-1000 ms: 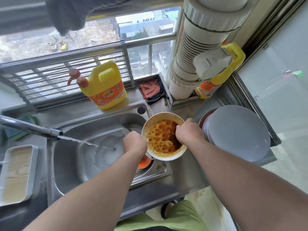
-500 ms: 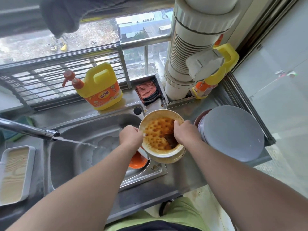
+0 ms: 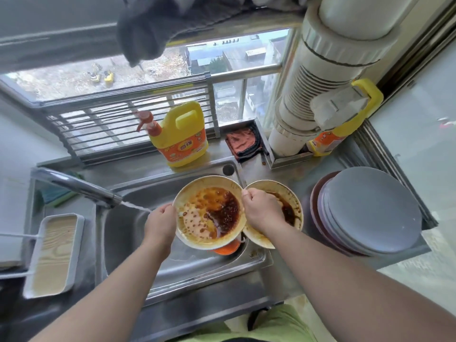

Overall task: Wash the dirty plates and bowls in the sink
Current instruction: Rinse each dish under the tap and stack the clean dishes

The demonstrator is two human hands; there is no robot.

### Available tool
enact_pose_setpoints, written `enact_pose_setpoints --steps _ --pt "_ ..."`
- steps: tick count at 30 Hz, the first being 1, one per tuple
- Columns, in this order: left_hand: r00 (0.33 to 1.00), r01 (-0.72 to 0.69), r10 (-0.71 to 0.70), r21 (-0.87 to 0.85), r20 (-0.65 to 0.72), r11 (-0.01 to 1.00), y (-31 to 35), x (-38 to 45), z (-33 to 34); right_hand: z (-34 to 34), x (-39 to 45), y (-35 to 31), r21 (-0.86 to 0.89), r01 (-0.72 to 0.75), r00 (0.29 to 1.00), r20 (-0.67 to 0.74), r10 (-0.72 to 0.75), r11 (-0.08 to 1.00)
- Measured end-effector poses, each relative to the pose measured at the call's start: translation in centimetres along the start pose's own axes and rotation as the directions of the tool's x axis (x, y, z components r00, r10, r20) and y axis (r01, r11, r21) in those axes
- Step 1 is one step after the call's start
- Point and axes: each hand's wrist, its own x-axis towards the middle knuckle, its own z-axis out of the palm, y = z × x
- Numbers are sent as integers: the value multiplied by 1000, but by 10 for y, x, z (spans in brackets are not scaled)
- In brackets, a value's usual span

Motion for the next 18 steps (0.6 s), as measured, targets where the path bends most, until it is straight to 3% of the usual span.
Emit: enact_pose_setpoints --steps 7,13,18 --pt "997 -25 26 10 -71 1000 -54 30 -60 98 -5 -27 140 -37 995 99 23 990" --pt "986 -13 31 111 -164 994 -113 46 -73 161 -13 -13 52 -35 974 224 23 998" --pt "967 -42 37 -13 -252 999 -140 69 -58 181 4 -1 121 27 978 201 -51 992"
